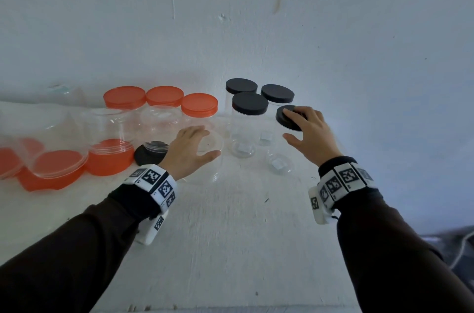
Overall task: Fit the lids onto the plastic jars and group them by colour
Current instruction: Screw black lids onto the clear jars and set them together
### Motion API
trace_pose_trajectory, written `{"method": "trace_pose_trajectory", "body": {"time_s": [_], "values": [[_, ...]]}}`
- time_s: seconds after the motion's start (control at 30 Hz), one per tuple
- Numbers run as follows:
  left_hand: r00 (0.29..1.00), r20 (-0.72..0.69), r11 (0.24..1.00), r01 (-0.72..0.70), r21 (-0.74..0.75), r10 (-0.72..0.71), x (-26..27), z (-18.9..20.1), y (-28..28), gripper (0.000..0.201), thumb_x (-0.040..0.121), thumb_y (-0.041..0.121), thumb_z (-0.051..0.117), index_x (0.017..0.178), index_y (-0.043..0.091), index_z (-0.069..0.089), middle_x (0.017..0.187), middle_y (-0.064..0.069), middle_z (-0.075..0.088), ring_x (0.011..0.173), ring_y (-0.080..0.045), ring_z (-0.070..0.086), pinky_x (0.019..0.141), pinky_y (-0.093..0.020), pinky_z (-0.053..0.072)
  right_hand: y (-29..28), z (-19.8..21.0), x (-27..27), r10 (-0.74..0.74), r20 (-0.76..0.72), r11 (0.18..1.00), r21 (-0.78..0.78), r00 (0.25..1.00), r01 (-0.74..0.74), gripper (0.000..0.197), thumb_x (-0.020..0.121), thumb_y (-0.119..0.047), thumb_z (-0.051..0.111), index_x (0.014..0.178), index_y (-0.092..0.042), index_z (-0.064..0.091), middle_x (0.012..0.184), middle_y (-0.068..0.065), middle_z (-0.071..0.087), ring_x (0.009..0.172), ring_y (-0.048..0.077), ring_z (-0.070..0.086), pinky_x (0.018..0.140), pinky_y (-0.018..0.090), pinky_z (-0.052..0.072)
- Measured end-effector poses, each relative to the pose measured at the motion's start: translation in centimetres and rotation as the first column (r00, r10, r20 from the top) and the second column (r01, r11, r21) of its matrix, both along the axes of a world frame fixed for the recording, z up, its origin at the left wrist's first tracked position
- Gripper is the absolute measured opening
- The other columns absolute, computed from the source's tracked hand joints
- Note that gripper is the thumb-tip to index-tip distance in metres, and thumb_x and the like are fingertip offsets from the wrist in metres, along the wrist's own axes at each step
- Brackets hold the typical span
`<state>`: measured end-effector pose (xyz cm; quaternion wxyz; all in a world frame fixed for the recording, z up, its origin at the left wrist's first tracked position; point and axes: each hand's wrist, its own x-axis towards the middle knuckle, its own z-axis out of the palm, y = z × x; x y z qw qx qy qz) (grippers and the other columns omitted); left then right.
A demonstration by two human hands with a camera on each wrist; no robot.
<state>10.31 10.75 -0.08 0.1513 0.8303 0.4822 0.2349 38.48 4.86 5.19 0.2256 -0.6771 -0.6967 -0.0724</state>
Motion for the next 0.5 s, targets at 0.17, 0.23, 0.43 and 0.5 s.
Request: {"method": "trace_pose_trajectory", "body": {"time_s": [0.17, 0.23, 0.43, 0.5], "values": [[1.000, 0.011, 1.000, -0.003, -0.010, 0.004, -0.1, 0.0, 0.0, 0.101, 0.059, 0.078, 0.028, 0.135, 0.013, 0.042, 0.146, -0.004, 0.034, 0.135, -0.022, 0.025, 0.109, -0.038, 0.022, 0.9, -0.9, 0.2, -0.010, -0.011, 0.998, 0.061, 1.000, 0.010, 0.054, 0.086, -0.027, 0.063, 0.137, -0.019, 0.045, 0.138, 0.005, 0.043, 0.128, 0.027, 0.034, 0.096, 0.039, 0.037], [1.000, 0.019, 1.000, -0.005, -0.013, 0.006, -0.1, 0.0, 0.0, 0.099, 0.061, 0.077, 0.030, 0.134, 0.013, 0.043, 0.146, -0.004, 0.034, 0.135, -0.022, 0.025, 0.109, -0.038, 0.022, 1.2, -1.0, 0.2, -0.009, -0.012, 0.997, 0.081, 1.000, 0.010, 0.054, 0.086, -0.026, 0.063, 0.136, -0.017, 0.046, 0.137, 0.007, 0.043, 0.128, 0.029, 0.035, 0.097, 0.040, 0.038], [0.999, 0.034, 1.000, -0.016, -0.022, 0.017, 0.0, 0.2, -0.2, 0.067, 0.083, 0.051, 0.059, 0.135, 0.011, 0.042, 0.147, -0.004, 0.033, 0.136, -0.020, 0.024, 0.111, -0.037, 0.021, 1.5, -1.2, 0.2, -0.009, -0.029, 0.993, 0.117, 1.000, 0.012, 0.056, 0.084, -0.024, 0.066, 0.135, -0.012, 0.047, 0.135, 0.009, 0.047, 0.126, 0.031, 0.038, 0.099, 0.043, 0.037], [1.000, 0.015, 0.998, -0.023, -0.050, 0.023, -0.1, 0.5, -0.3, 0.066, 0.085, 0.048, 0.057, 0.137, 0.013, 0.039, 0.150, -0.001, 0.029, 0.139, -0.018, 0.020, 0.114, -0.045, 0.015, 1.5, -0.8, 0.3, -0.008, -0.040, 0.995, 0.101, 0.999, 0.012, 0.061, 0.083, -0.026, 0.067, 0.137, -0.012, 0.043, 0.134, 0.008, 0.046, 0.125, 0.030, 0.038, 0.100, 0.041, 0.035]]}}
